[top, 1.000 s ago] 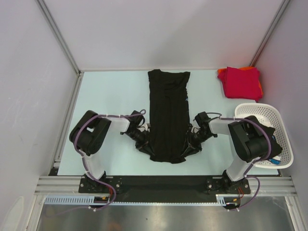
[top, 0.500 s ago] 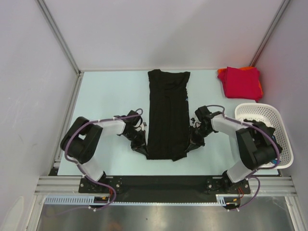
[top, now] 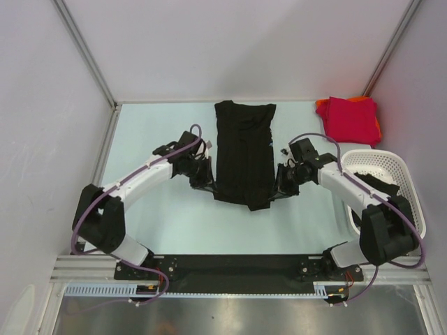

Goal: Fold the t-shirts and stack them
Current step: Fold the folded rectangular tshirt in 1/3 of the way

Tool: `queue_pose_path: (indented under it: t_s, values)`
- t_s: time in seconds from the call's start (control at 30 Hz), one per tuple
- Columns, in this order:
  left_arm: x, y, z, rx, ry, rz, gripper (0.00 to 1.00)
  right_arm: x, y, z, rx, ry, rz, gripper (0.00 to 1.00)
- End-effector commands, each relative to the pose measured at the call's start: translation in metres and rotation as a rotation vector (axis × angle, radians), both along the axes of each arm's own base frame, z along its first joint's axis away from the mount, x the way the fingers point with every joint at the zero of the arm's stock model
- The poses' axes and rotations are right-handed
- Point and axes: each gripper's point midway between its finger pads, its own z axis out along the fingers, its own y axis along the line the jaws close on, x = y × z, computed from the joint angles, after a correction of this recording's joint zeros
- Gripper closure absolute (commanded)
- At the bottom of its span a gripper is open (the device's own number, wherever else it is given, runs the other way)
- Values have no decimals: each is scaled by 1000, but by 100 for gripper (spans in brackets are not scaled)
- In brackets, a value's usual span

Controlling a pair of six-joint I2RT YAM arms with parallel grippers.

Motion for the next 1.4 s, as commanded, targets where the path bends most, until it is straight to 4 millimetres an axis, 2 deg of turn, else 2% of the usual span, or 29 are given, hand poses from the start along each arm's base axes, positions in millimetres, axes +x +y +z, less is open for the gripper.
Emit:
queue_pose_path:
  t_s: [0.0, 0.03, 0.07, 0.1, 0.13, 0.17, 0.2, 0.23, 0.27, 0.3, 0.37, 0.4, 0.43, 0.47, 0.5, 0.53, 0.6, 0.63, 0.8, 0.93, 1.07, 1.27, 1.3, 1.33, 1.37]
  values:
    - [38, -6, 9, 43, -57, -7, 100, 47, 6, 11, 3, -119, 5, 100]
    - [51, -12, 21, 32, -82, -7, 100, 55, 7, 3, -6, -97, 6, 100]
    - [57, -13, 22, 32, -81, -4, 100, 73, 9, 14, 9, -132, -7, 100]
    - [66, -14, 15, 44, -63, 2, 100, 81, 10, 13, 9, -133, -3, 100]
    - [78, -18, 25, 31, -87, 7, 100, 92, 11, 17, 9, -143, -3, 100]
    - [86, -21, 27, 26, -95, 7, 100, 100, 10, 8, -8, -120, -5, 100]
    - [94, -20, 24, 32, -86, 13, 100, 119, 14, 23, 1, -169, -3, 100]
    - [107, -23, 24, 32, -94, 8, 100, 128, 14, 25, -3, -183, 4, 100]
    - [112, -23, 21, 40, -81, 8, 100, 135, 13, 14, -25, -156, 3, 100]
    - [118, -21, 20, 42, -75, 16, 100, 152, 14, 26, -22, -199, -1, 100]
    - [134, -21, 16, 42, -69, 19, 100, 165, 12, 24, -30, -197, -1, 100]
    - [139, -18, 14, 44, -64, 25, 100, 171, 10, 13, -35, -175, -8, 100]
    - [146, -20, 17, 35, -74, 22, 100, 181, 12, 18, -26, -192, -8, 100]
    - [148, -18, 7, 50, -49, 21, 100, 184, 11, 15, -26, -181, -12, 100]
    - [151, -16, 2, 55, -37, 24, 100, 187, 13, 3, -27, -157, -7, 100]
    - [155, -16, 4, 53, -40, 22, 100, 195, 12, 6, -26, -166, -10, 100]
    - [159, -14, -13, 66, -10, 25, 100, 197, 11, -4, -37, -151, -3, 100]
    - [162, -14, -14, 65, -7, 26, 100, 199, 11, -14, -41, -132, -4, 100]
    - [170, -18, -38, 55, 44, 22, 100, 203, 9, -34, -39, -90, -11, 100]
    - [184, -22, -38, 36, 30, 22, 100, 210, 5, -44, -49, -79, -26, 100]
    - [192, -21, -37, 19, 31, 41, 100, 222, 2, -37, -42, -100, -44, 100]
    - [206, -24, -18, -14, -37, 51, 100, 238, 3, -29, -23, -153, -60, 100]
    - [210, -26, -15, -33, -50, 52, 94, 242, 4, -28, -19, -165, -63, 100]
    - [212, -26, -20, -37, -42, 58, 80, 244, 4, -29, -19, -165, -69, 95]
    - [215, -28, -20, -49, -40, 65, 45, 247, 5, -32, -15, -170, -72, 86]
